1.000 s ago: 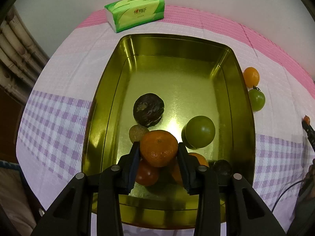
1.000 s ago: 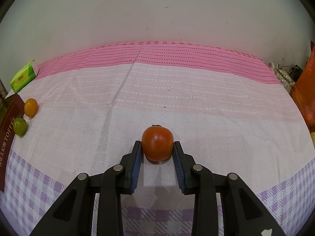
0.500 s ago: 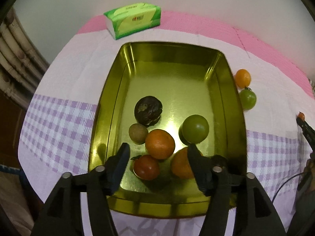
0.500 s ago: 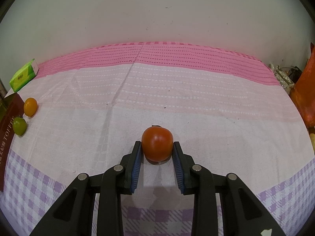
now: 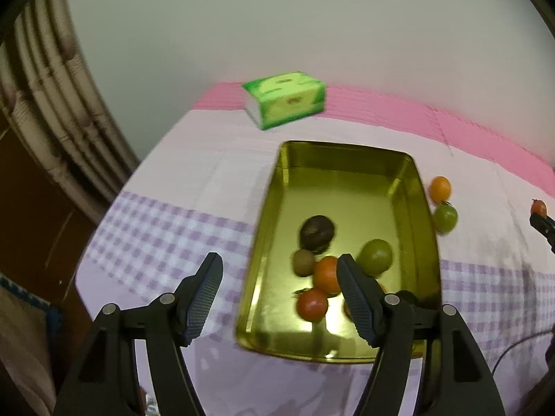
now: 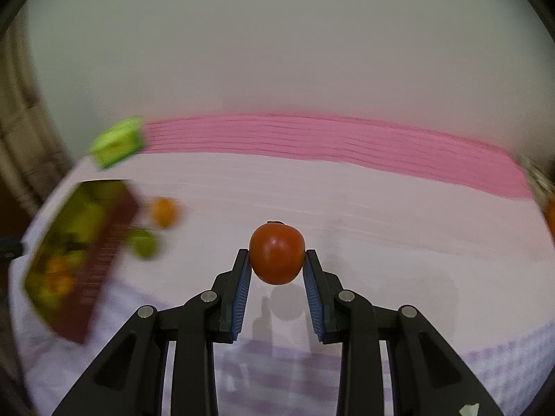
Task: Organize fruits
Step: 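Lower the red tomato into the gold tray and open the right gripper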
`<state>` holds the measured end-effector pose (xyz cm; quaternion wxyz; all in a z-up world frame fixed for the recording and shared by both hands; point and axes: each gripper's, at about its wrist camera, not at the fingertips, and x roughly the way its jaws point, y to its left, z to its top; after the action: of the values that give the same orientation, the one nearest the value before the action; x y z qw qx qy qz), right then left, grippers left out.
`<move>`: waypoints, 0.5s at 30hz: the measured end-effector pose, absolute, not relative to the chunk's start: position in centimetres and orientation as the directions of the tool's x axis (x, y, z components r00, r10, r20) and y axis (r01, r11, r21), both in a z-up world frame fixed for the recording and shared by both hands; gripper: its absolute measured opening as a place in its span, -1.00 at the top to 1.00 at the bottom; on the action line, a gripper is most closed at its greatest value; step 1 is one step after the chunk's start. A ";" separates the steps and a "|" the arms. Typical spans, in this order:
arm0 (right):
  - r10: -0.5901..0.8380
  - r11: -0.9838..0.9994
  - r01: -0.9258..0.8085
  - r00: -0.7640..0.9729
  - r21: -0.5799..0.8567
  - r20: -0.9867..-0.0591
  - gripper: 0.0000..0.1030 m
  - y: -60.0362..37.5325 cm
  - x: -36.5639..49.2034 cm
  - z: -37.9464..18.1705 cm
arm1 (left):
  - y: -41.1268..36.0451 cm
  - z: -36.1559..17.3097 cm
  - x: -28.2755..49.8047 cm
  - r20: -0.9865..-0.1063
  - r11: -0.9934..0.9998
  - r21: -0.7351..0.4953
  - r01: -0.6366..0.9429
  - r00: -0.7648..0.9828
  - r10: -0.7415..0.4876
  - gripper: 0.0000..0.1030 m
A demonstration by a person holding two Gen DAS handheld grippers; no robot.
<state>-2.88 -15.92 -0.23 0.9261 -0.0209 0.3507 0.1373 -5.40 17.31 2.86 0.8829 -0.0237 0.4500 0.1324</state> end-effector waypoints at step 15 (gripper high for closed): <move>0.439 0.748 -0.664 0.478 0.014 -0.761 0.44 3.4 -5.5 -2.9 | 21.8 0.9 -6.5 -0.835 0.921 0.047 -0.386 0.491 0.248 -0.34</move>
<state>-5.54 3.37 -2.95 0.8477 -0.1427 0.3940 0.3253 -6.54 21.85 0.91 0.8601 -0.0736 0.4699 0.1843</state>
